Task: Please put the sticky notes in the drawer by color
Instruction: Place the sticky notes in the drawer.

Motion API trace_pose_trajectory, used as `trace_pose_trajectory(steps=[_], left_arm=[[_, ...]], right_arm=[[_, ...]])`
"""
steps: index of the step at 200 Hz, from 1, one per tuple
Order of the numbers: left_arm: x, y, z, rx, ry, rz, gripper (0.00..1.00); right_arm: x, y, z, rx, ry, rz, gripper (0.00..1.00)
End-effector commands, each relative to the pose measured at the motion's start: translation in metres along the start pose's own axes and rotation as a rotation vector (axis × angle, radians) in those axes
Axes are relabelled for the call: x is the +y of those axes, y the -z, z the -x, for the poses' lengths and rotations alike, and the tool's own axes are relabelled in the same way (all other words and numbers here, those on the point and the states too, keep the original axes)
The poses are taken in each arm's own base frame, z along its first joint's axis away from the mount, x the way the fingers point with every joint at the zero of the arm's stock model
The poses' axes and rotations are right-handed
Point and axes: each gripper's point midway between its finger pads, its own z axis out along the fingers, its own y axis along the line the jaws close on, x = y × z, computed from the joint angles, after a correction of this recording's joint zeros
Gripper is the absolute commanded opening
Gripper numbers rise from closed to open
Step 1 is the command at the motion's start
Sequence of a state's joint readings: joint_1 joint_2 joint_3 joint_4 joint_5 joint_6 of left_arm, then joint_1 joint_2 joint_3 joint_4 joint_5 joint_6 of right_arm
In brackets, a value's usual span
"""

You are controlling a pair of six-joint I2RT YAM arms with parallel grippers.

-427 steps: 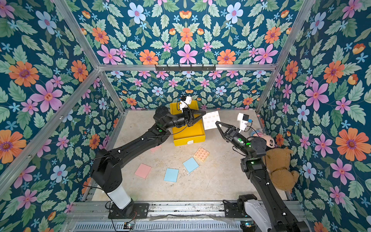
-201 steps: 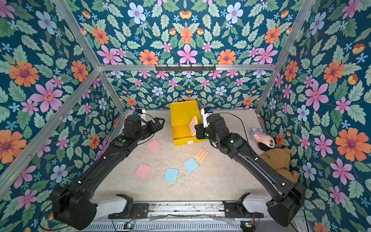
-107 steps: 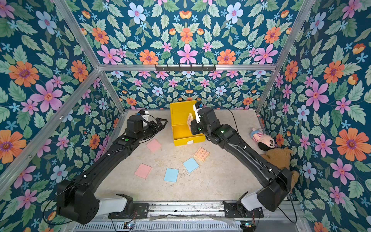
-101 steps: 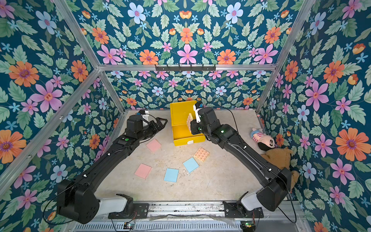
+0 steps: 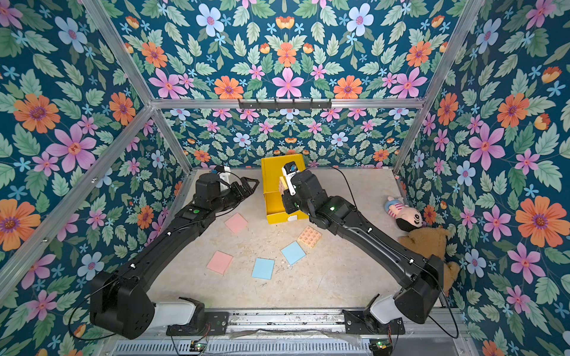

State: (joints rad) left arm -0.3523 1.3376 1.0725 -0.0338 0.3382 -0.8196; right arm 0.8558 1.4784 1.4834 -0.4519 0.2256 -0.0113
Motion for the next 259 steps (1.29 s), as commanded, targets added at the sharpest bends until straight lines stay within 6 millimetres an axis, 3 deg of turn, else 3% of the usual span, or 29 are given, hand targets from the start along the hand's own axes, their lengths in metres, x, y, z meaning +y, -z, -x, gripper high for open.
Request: trace_pose_trajectory(steps=[1, 51, 106, 181, 184, 193, 215, 239, 259], left_arm=[[0.0, 0.0, 0.001, -0.004, -0.012, 0.0, 1.0], [-0.002, -0.005, 0.0, 0.01, -0.009, -0.009, 1.0], [-0.002, -0.005, -0.001, 0.024, -0.02, -0.011, 1.0], [-0.002, -0.006, -0.004, 0.04, -0.016, -0.017, 1.0], [-0.002, -0.006, -0.004, 0.039, -0.017, -0.016, 1.0], [-0.002, -0.005, -0.004, 0.038, -0.018, -0.014, 0.99], [-0.002, -0.005, -0.004, 0.038, -0.021, -0.01, 0.99], [-0.001, -0.005, -0.005, 0.042, -0.019, -0.007, 1.0], [-0.001, -0.004, -0.005, 0.041, -0.019, -0.008, 1.0]], right_arm=[[-0.028, 0.0, -0.01, 0.047, 0.28, -0.218, 0.0], [-0.026, -0.003, -0.016, 0.071, 0.478, -0.234, 0.0], [-0.011, -0.023, -0.036, 0.152, 0.561, -0.137, 0.0], [-0.018, -0.048, -0.034, 0.181, 0.612, -0.184, 0.0], [-0.017, -0.059, -0.043, 0.21, 0.623, -0.178, 0.0], [-0.016, -0.063, -0.044, 0.214, 0.624, -0.17, 0.0], [-0.016, -0.067, -0.044, 0.223, 0.627, -0.162, 0.07], [-0.01, -0.061, -0.038, 0.207, 0.611, -0.129, 0.33], [-0.005, -0.052, -0.029, 0.166, 0.577, -0.098, 0.4]])
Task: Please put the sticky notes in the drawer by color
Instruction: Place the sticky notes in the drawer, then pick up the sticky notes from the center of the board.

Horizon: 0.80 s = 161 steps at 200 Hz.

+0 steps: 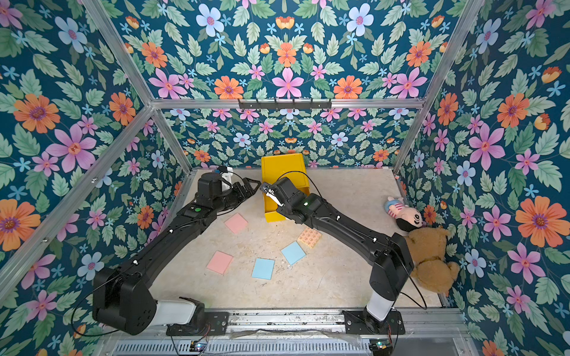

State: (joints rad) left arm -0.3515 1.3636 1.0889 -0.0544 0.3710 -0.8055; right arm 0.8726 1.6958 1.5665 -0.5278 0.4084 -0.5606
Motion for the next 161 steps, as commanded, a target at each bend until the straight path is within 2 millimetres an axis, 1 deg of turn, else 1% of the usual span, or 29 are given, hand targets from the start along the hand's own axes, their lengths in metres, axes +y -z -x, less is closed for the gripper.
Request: trace_pose_trajectory(steps=[1, 5, 7, 12, 25, 32, 39, 56, 67, 78, 86, 88, 96, 100, 106, 119, 127, 145, 161], left_arm=[[-0.003, 0.002, 0.002, -0.003, -0.014, -0.007, 1.0], [-0.003, 0.002, 0.002, -0.003, -0.014, -0.007, 1.0], [-0.003, 0.002, 0.001, -0.002, -0.013, -0.008, 1.0], [-0.003, 0.002, 0.002, -0.003, -0.013, -0.008, 1.0], [-0.003, 0.002, 0.002, -0.004, -0.012, -0.009, 1.0], [-0.004, 0.003, 0.002, -0.006, -0.012, -0.011, 1.0], [-0.004, 0.002, 0.003, -0.006, -0.012, -0.011, 1.0], [-0.004, 0.003, 0.002, -0.005, -0.011, -0.012, 1.0], [-0.006, 0.003, 0.003, -0.009, -0.017, -0.015, 1.0], [-0.007, 0.006, 0.004, -0.012, -0.033, -0.017, 1.0], [-0.009, 0.008, 0.005, -0.019, -0.046, -0.018, 1.0], [-0.009, 0.009, 0.005, -0.021, -0.048, -0.016, 1.0], [-0.009, 0.012, 0.007, -0.032, -0.062, -0.008, 1.0], [-0.009, 0.014, 0.008, -0.039, -0.07, -0.002, 1.0], [-0.009, 0.017, 0.009, -0.048, -0.082, 0.005, 0.99], [-0.009, 0.024, 0.012, -0.067, -0.098, 0.02, 1.0], [-0.01, 0.026, 0.011, -0.07, -0.11, 0.021, 0.99], [-0.013, 0.03, 0.012, -0.08, -0.131, 0.03, 1.0], [-0.017, 0.031, 0.008, -0.077, -0.148, 0.033, 1.0]], right_arm=[[-0.002, 0.013, 0.014, -0.067, -0.047, 0.026, 0.41], [0.0, 0.013, 0.015, -0.072, -0.053, 0.039, 0.44], [-0.006, 0.023, 0.019, -0.098, -0.066, 0.033, 0.46], [-0.009, 0.031, 0.022, -0.121, -0.08, 0.037, 0.49], [-0.011, 0.041, 0.028, -0.163, -0.109, 0.048, 0.5], [-0.014, 0.049, 0.031, -0.19, -0.132, 0.055, 0.55], [-0.015, 0.056, 0.033, -0.219, -0.157, 0.07, 0.57], [-0.02, 0.08, 0.039, -0.318, -0.233, 0.108, 0.61], [-0.031, 0.092, 0.038, -0.368, -0.328, 0.117, 0.65], [-0.051, 0.101, 0.029, -0.41, -0.477, 0.101, 0.69], [-0.066, 0.103, 0.017, -0.43, -0.607, 0.08, 0.71], [-0.071, 0.107, 0.015, -0.445, -0.65, 0.075, 0.72], [-0.083, 0.108, -0.004, -0.461, -0.774, 0.059, 0.75], [-0.086, 0.107, -0.014, -0.465, -0.834, 0.054, 0.76], [-0.092, 0.111, -0.029, -0.485, -0.915, 0.032, 0.77], [-0.1, 0.113, -0.064, -0.489, -1.066, -0.037, 0.83], [-0.1, 0.109, -0.086, -0.469, -1.143, -0.067, 0.85], [-0.09, 0.091, -0.135, -0.381, -1.269, -0.117, 0.92], [-0.077, 0.071, -0.17, -0.301, -1.356, -0.13, 0.97]])
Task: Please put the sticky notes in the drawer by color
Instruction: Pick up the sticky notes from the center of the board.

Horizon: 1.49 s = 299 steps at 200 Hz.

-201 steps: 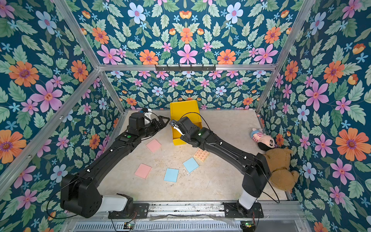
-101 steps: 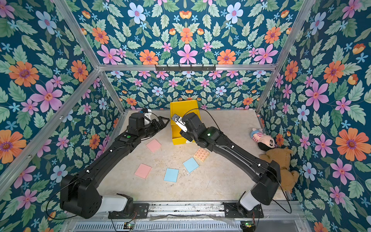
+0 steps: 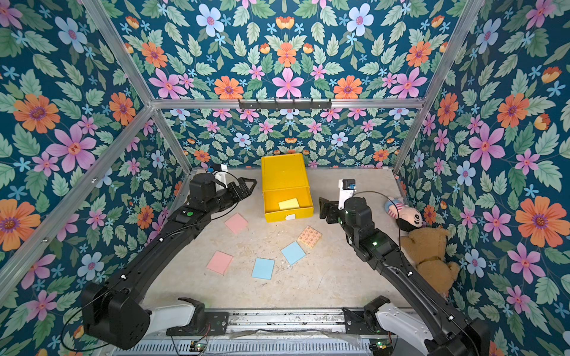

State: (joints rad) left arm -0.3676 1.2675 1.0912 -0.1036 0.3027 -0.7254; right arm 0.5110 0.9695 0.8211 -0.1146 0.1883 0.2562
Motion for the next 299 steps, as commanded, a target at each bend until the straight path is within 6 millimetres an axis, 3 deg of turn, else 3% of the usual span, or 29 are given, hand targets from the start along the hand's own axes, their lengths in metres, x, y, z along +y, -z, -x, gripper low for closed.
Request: trace_pose_trajectory(steps=[1, 19, 60, 113, 135, 160, 163, 180, 200, 252, 299], left_arm=[[-0.001, 0.003, -0.002, -0.005, -0.05, 0.025, 1.0], [-0.003, 0.002, -0.006, 0.01, -0.054, 0.018, 0.99], [0.002, 0.001, -0.012, 0.025, -0.045, 0.029, 1.0], [0.004, -0.003, -0.016, 0.038, -0.032, 0.03, 1.0], [0.005, -0.005, -0.018, 0.045, -0.02, 0.024, 1.0], [0.005, -0.004, -0.019, 0.038, -0.012, 0.017, 1.0], [0.005, -0.004, -0.018, 0.036, -0.012, 0.017, 1.0], [0.004, -0.001, -0.017, 0.031, -0.016, 0.018, 1.0], [0.003, 0.002, -0.016, 0.029, -0.02, 0.022, 1.0], [0.0, 0.007, -0.013, 0.018, -0.027, 0.024, 1.0], [-0.001, 0.008, -0.012, 0.012, -0.021, 0.016, 1.0]], right_arm=[[-0.031, -0.007, -0.024, 0.008, -0.244, -0.075, 0.97], [-0.041, -0.02, -0.055, 0.077, -0.334, -0.043, 0.96], [-0.02, -0.05, -0.104, 0.214, -0.553, 0.171, 0.75], [0.008, -0.086, -0.129, 0.344, -0.697, 0.323, 0.27], [0.024, -0.104, -0.138, 0.405, -0.715, 0.358, 0.14], [0.047, -0.122, -0.15, 0.468, -0.713, 0.379, 0.1], [0.047, -0.127, -0.159, 0.492, -0.717, 0.368, 0.1], [0.058, -0.137, -0.173, 0.535, -0.718, 0.363, 0.07], [0.06, -0.144, -0.191, 0.573, -0.732, 0.325, 0.05], [0.031, -0.139, -0.235, 0.643, -0.669, 0.121, 0.03], [-0.007, -0.117, -0.252, 0.66, -0.524, -0.06, 0.03]])
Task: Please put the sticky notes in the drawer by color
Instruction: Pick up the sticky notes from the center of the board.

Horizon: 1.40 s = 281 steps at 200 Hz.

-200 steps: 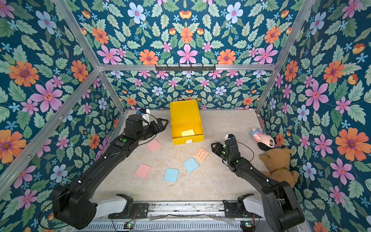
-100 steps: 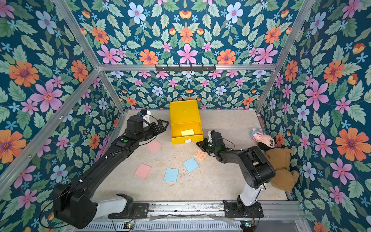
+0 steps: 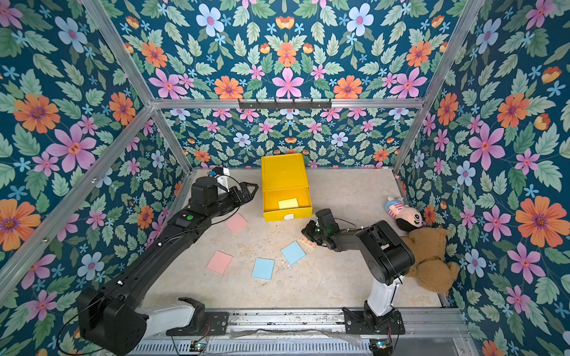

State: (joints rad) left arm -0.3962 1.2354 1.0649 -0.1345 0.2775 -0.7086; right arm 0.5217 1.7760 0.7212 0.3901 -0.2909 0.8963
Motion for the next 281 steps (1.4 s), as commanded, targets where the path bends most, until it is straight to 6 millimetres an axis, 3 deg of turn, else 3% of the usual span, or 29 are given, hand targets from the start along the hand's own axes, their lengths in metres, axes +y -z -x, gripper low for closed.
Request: trace_pose_trajectory(steps=[1, 23, 38, 82, 90, 101, 110, 128, 137, 151, 215, 281], left_arm=[[-0.001, 0.002, 0.002, -0.009, 0.0, -0.001, 1.0], [-0.001, 0.002, 0.001, -0.006, 0.002, 0.0, 1.0], [-0.001, 0.002, 0.0, -0.003, 0.006, -0.003, 1.0], [-0.001, -0.001, -0.007, 0.007, -0.009, 0.006, 1.0], [-0.002, -0.002, -0.008, 0.008, -0.015, 0.008, 1.0], [-0.002, -0.004, -0.009, 0.008, -0.02, 0.013, 1.0], [-0.002, -0.005, -0.01, 0.011, -0.024, 0.014, 1.0], [-0.001, -0.007, -0.01, 0.014, -0.023, 0.017, 1.0], [-0.001, -0.009, -0.011, 0.016, -0.024, 0.02, 1.0], [-0.001, -0.01, -0.011, 0.018, -0.025, 0.019, 1.0], [-0.002, -0.011, -0.01, 0.028, -0.031, 0.024, 1.0], [0.001, -0.006, -0.01, 0.02, -0.031, 0.035, 0.99]], right_arm=[[-0.042, 0.013, -0.004, -0.024, 0.052, -0.192, 0.03], [-0.054, 0.03, -0.003, -0.058, 0.087, -0.268, 0.03], [-0.052, 0.048, 0.001, -0.094, 0.112, -0.281, 0.03], [-0.043, 0.096, 0.017, -0.217, 0.202, -0.33, 0.17], [-0.047, 0.107, 0.022, -0.256, 0.188, -0.369, 0.25], [-0.054, 0.122, 0.027, -0.316, 0.157, -0.426, 0.49], [-0.054, 0.133, 0.028, -0.374, 0.149, -0.459, 0.76], [-0.049, 0.15, 0.026, -0.488, 0.116, -0.49, 0.96], [-0.047, 0.154, 0.023, -0.522, 0.087, -0.486, 0.99], [-0.048, 0.153, 0.019, -0.552, 0.058, -0.467, 0.99], [-0.037, 0.113, 0.017, -0.488, 0.129, -0.458, 0.99], [-0.043, 0.08, 0.01, -0.441, 0.262, -0.623, 0.99]])
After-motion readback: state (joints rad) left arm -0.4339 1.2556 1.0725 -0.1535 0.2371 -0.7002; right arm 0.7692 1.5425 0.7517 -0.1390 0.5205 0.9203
